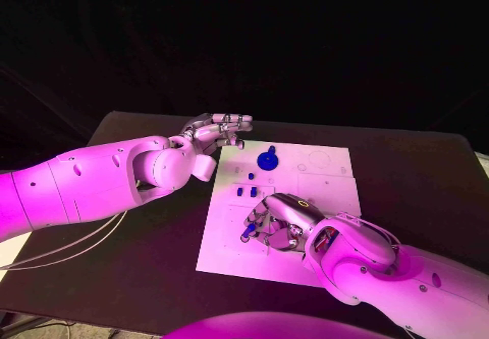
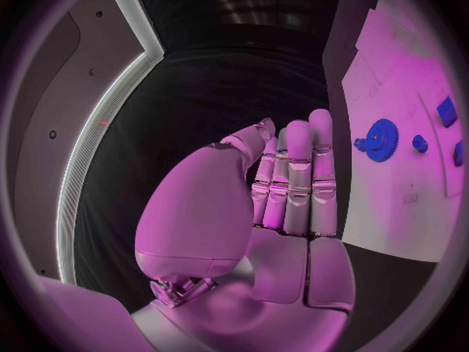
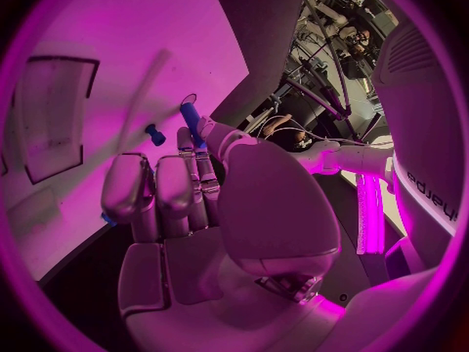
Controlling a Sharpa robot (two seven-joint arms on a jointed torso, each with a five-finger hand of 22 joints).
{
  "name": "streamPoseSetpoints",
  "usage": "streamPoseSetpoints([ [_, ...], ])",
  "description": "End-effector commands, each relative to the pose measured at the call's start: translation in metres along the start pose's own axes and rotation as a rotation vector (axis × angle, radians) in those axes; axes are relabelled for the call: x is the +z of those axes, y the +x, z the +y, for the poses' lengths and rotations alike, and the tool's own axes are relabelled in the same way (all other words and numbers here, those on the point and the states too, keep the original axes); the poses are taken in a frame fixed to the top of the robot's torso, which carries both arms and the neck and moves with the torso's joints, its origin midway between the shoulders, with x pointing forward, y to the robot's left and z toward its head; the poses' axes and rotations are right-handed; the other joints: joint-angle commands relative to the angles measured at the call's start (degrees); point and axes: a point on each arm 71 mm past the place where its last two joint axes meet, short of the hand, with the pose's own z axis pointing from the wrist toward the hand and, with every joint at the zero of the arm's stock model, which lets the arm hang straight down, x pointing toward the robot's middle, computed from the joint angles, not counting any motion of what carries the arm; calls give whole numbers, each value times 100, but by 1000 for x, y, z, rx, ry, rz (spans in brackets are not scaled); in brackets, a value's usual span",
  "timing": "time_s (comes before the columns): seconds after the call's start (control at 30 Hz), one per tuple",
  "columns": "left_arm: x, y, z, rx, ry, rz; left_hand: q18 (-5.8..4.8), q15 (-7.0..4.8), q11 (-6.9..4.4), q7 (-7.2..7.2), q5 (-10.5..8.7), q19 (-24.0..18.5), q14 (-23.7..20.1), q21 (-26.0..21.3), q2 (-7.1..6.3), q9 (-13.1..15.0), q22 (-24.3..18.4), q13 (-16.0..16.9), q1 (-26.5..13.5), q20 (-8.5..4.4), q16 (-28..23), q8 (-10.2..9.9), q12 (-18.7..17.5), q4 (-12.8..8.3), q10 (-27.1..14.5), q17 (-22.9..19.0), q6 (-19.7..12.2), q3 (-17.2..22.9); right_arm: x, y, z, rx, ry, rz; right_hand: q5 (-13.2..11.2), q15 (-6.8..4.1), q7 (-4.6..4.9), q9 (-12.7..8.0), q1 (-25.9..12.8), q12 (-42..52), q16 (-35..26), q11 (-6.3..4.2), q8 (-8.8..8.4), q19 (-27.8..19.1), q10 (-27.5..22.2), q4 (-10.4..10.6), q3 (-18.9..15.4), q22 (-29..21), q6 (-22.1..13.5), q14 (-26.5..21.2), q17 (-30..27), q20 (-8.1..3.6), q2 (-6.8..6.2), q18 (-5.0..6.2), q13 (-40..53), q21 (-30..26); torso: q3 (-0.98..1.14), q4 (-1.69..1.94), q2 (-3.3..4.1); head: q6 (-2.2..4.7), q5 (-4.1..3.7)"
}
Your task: Assemble the parts on the task board
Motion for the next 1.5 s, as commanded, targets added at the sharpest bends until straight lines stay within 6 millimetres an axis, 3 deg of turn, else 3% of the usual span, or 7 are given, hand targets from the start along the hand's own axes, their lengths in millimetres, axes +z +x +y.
streamPoseSetpoints([
  [0.03,0,2,-1,-10,4,21,67,-5,-5,5,-3,-4,-41,-29,35,-6,-9,7,-6,35,29,17,39,-32,-32,-6,-48,-9,0,3,0,-32,-6,30,15,-6,35,7,-4,-28,33,47,29,-7,-7,10,32,-10,-13,183,-5,17,62,-62,6,15,0,-3,4,-7,-20],
  [0.53,0,1,-1,-10,2,20,67,-5,-5,5,-3,-4,-41,-29,35,-6,-9,7,-6,35,29,17,39,-32,-32,-6,-48,-9,-1,5,6,-38,-18,45,15,-4,36,8,-11,-32,34,48,29,-9,-2,10,30,-12,-13,182,-8,19,64,-62,7,14,-5,-6,-4,-45,26],
  [1.27,1,2,0,-11,0,25,66,-4,-1,9,-5,0,-45,-32,41,-6,-10,9,1,34,35,21,56,-41,-41,-15,-48,-17,5,14,5,-141,13,53,9,2,37,11,-43,-64,54,54,24,-9,-7,0,11,-4,-19,181,6,27,49,-62,7,21,-7,2,-4,-49,4],
  [1.5,0,2,0,-11,-1,24,66,-4,-1,9,-5,0,-45,-32,41,-6,-10,9,1,34,35,21,56,-41,-41,-15,-48,-17,7,20,8,-149,6,70,25,33,69,-3,-152,-171,45,92,-27,-42,-108,15,-51,-40,-99,164,-31,48,-24,-54,-2,1,-7,3,-6,-58,7],
])
